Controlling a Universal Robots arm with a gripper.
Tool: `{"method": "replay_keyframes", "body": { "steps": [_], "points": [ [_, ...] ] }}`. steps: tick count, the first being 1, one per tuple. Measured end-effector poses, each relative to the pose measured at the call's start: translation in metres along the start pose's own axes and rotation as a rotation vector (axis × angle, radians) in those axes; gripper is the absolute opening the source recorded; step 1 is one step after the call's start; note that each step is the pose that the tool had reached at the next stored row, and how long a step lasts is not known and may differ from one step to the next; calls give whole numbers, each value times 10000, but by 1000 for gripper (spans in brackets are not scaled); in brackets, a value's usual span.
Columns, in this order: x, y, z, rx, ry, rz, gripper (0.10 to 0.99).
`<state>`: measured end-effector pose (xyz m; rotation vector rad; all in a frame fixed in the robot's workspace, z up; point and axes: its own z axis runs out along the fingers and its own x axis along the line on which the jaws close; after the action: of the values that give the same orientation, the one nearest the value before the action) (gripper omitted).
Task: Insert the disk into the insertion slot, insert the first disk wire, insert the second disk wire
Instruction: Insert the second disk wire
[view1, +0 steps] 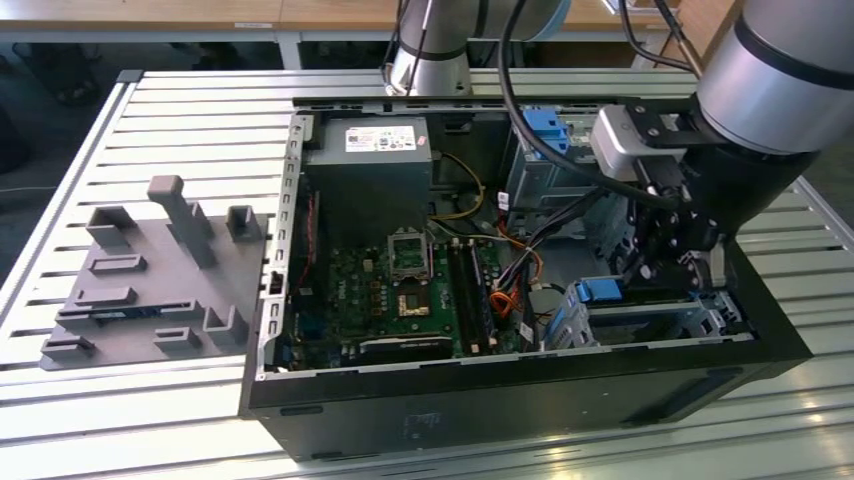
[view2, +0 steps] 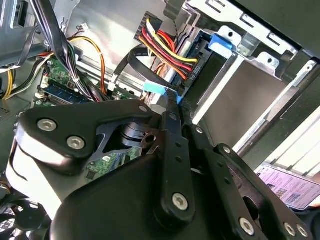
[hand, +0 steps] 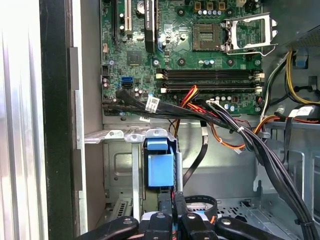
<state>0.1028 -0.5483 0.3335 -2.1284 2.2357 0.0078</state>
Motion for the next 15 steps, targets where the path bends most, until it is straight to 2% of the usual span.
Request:
{"method": "replay_keyframes", "body": {
  "steps": [15],
  "points": [
    [7, -9, 12, -1, -5, 0, 149]
  ]
}}
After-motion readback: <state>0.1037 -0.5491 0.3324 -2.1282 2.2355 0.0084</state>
